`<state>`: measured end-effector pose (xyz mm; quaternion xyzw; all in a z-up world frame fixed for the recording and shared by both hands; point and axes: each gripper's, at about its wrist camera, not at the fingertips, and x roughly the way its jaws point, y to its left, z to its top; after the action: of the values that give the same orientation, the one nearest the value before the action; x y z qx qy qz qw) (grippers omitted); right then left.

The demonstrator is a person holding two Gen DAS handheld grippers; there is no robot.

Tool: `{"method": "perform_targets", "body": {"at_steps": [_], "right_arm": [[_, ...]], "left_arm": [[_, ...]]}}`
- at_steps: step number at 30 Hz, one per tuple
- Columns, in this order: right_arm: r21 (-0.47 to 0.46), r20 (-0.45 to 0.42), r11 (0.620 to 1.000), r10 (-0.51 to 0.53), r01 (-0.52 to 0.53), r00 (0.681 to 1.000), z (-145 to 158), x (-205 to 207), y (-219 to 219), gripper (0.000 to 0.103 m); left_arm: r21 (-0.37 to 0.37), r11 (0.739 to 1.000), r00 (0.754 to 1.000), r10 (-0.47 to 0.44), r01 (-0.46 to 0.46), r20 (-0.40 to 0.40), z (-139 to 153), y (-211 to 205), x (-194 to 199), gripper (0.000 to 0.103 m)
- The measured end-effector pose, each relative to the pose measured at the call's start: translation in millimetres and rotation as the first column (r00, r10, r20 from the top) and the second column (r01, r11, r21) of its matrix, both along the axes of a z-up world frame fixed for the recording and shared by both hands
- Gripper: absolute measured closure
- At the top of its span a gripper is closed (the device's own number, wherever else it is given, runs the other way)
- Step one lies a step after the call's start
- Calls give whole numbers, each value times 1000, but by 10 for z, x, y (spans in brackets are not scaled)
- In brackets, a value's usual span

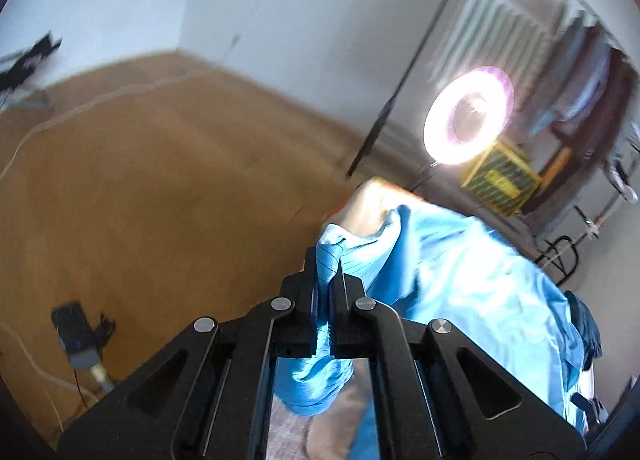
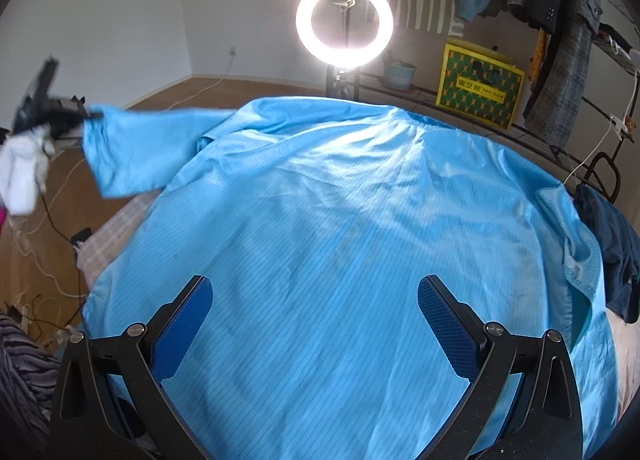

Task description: Fold large clothes

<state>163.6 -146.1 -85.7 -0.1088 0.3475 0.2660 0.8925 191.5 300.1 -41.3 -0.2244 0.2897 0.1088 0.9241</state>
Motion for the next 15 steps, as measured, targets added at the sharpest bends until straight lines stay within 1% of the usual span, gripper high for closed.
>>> {"method": "perform_targets", "body": {"at_steps": [1,3,4,6,8,10,11,12,13,14,15], "right_arm": [[0,-7,1000,5,-5,1000,-13,-3,16,1],[2,-18,1000,14,-14,1000,-34,-12,40,1],[4,-25,1000,18,-18,1000,-44,-14,49,1],[7,-43,1000,19,-19,999,-66,-7,46,1],[8,-60,1000,14,-13,998,-77,16,29,5],[20,-78,1000,3,-1,997,-83,43,-16,6],[33,-90,999,-1,4,996,-81,55,-41,6],[55,-111,998,-3,9,994,-76,83,-85,6],[67,-123,998,-3,11,992,-75,101,-102,8],[79,-139,997,-5,16,990,-71,133,-125,12],[90,-156,996,-7,22,988,-69,185,-151,14]], "left_arm": [[5,1000,1000,-12,12,17,69,-26,-19,102],[-3,997,995,-71,72,69,204,-194,-97,102],[-4,996,992,-93,94,79,244,-271,-113,102],[4,982,978,-187,187,95,294,-556,-182,102],[17,964,960,-266,265,92,309,-804,-253,102],[31,935,931,-354,352,87,315,-1078,-396,102],[43,914,912,-405,403,68,267,-1262,-486,102],[47,900,899,-435,433,58,264,-1367,-537,102],[61,873,874,-486,484,26,186,-1541,-650,102],[70,855,857,-516,514,1,119,-1643,-713,102],[76,837,840,-542,543,-28,55,-1731,-755,102]]}}
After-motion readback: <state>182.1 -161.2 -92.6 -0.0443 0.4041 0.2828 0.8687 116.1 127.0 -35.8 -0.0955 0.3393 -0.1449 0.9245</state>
